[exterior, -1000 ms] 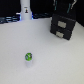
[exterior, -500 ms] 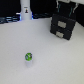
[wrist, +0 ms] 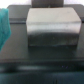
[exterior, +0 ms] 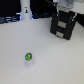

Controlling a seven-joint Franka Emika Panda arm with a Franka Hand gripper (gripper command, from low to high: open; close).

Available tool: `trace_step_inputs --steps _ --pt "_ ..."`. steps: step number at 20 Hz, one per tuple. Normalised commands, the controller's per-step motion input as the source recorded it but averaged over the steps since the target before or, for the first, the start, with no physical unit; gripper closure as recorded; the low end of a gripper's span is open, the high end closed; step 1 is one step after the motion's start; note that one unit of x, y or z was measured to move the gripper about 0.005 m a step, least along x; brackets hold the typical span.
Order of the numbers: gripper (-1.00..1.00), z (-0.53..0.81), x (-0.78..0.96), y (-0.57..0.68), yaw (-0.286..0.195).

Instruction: Open the kcup holder, insert the kcup into the holder, and close the kcup holder

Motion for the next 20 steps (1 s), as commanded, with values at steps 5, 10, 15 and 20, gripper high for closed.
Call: trace_step_inputs --steps 5,10,15,20 --pt "-1.0 -0.38 -0.35 0.0 0.004" --pt "-1.0 -0.29 -0.34 0.01 -0.009" --pt "1.0 -0.08 -0.28 0.06 -0.024" --pt "1.0 0.0 -0.06 0.02 -0.012"
